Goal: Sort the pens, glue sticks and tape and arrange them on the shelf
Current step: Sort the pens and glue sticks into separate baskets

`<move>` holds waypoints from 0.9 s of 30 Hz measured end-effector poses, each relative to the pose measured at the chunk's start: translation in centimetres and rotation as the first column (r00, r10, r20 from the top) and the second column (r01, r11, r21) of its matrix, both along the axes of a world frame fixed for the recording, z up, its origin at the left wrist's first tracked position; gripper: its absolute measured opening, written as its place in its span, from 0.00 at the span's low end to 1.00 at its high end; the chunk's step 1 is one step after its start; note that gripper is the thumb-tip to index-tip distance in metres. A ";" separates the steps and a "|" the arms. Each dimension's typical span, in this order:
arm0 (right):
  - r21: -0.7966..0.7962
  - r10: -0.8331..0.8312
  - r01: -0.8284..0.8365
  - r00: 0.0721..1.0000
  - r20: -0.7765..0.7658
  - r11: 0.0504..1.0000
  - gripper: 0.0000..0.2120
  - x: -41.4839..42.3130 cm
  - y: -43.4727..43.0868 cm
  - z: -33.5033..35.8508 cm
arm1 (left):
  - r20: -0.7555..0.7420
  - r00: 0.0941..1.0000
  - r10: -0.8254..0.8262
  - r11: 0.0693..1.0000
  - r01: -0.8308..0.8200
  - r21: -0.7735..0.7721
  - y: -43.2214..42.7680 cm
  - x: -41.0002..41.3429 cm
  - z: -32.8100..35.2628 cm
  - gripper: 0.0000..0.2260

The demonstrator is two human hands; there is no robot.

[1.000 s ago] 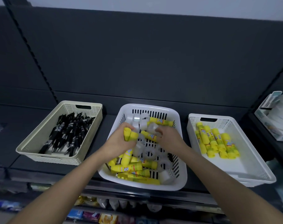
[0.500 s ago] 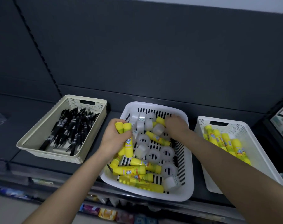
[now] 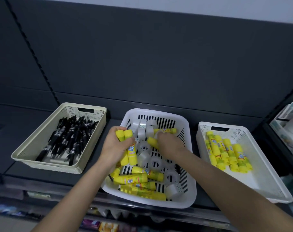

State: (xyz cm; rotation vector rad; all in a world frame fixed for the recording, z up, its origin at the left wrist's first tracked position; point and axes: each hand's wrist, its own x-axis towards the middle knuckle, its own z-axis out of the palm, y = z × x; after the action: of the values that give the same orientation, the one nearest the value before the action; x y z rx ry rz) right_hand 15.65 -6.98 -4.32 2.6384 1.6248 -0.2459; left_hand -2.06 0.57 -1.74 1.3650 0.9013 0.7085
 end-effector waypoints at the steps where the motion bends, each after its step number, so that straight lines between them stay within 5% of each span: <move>1: 0.014 0.002 -0.002 0.998 0.056 1.000 0.19 -0.4 -0.1 -0.5 | -0.008 1.000 -0.002 1.000 0.002 0.001 0.0 -0.1 0.1 0.14; 5: -0.011 -0.036 0.037 0.995 0.095 0.999 0.20 -0.9 -0.1 -1.4 | -0.027 1.000 -0.007 1.000 0.007 0.012 -0.2 -0.3 0.1 0.13; 11: -0.013 -0.132 0.131 0.984 -0.117 0.991 0.13 -0.6 -0.6 -1.5 | -0.037 0.999 -0.024 0.999 0.026 0.038 -1.0 0.8 0.3 0.11; 15: 0.167 -0.153 0.221 0.926 -0.344 0.961 0.05 0.6 -1.9 0.1 | -0.028 0.998 -0.048 0.997 0.050 0.055 -1.8 2.0 0.9 0.10; 19: 0.389 -0.168 0.377 0.864 -0.475 0.840 0.17 2.6 -5.1 4.0 | -0.035 0.992 -0.121 0.990 0.124 0.072 -3.4 4.8 1.7 0.09; 23: 0.439 -0.270 0.556 0.784 -0.560 0.706 0.07 5.8 -9.8 5.8 | -0.050 0.967 -0.250 0.957 0.255 0.137 -6.2 8.8 2.6 0.09; 27: 0.362 -0.407 0.734 0.640 -0.652 0.574 0.03 9.2 -14.8 4.7 | 0.013 0.947 -0.322 0.946 0.321 0.029 -9.8 13.6 3.1 0.15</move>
State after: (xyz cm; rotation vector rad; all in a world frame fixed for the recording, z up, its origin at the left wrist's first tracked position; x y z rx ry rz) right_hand 24.88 -21.79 0.43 3.8735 0.8243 -0.5607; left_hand 11.54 -9.22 1.41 1.4842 0.6350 0.4807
